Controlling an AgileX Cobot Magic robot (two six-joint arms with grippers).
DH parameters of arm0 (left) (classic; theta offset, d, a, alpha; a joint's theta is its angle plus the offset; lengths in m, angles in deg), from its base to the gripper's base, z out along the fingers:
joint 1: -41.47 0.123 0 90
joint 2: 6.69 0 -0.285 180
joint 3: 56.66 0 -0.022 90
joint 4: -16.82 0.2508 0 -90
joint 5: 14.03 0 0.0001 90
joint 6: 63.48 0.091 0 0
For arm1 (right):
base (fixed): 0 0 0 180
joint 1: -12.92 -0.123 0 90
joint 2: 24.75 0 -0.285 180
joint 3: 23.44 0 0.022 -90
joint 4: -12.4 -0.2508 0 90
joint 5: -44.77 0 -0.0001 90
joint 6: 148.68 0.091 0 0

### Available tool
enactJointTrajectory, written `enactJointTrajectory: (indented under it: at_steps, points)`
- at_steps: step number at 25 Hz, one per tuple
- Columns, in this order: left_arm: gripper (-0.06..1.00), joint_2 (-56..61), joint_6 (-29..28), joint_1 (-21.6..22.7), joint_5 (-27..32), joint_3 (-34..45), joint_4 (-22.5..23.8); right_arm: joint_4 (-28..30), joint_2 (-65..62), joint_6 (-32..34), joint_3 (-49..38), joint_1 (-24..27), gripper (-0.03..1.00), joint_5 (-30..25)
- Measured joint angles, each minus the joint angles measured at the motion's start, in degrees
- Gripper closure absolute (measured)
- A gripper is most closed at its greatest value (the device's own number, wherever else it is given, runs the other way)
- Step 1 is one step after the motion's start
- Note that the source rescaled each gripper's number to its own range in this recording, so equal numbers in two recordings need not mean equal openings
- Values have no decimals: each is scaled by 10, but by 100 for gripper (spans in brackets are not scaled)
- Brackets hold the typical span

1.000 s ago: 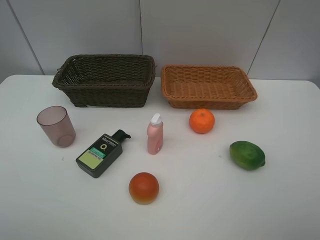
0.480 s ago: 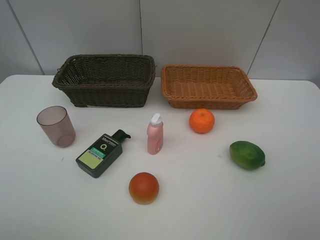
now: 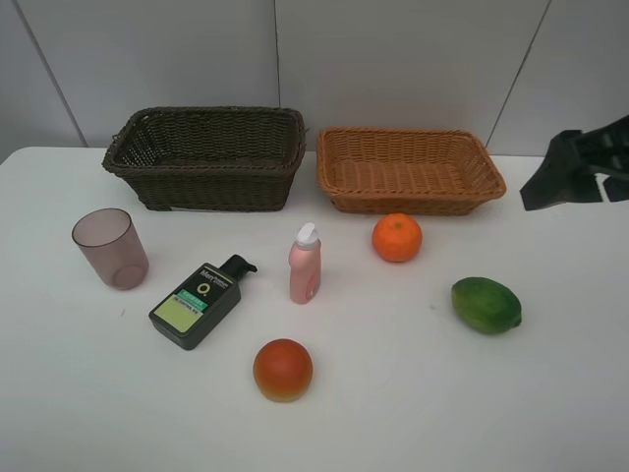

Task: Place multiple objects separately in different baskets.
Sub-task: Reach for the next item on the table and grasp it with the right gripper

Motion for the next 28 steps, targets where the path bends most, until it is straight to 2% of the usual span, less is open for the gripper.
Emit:
enactJointTrajectory:
  at_steps: [2,6,8,12,14,21,28]
  points:
    - [-1,0,0,0,0,0,0,0,58,7,26,-28,9,4]
    - [-1,0,0,0,0,0,0,-1,161,74,72,-64,5,31]
    - [-1,0,0,0,0,0,0,-1,201,107,85,-74,0,60]
    - [-1,0,0,0,0,0,0,12,263,167,89,-102,-2,125]
    - [-1,0,0,0,0,0,0,39,285,202,89,-120,-2,152]
    - [-1,0,0,0,0,0,0,198,341,359,90,-152,-2,222]
    - [-1,0,0,0,0,0,0,259,365,437,72,-158,-3,289]
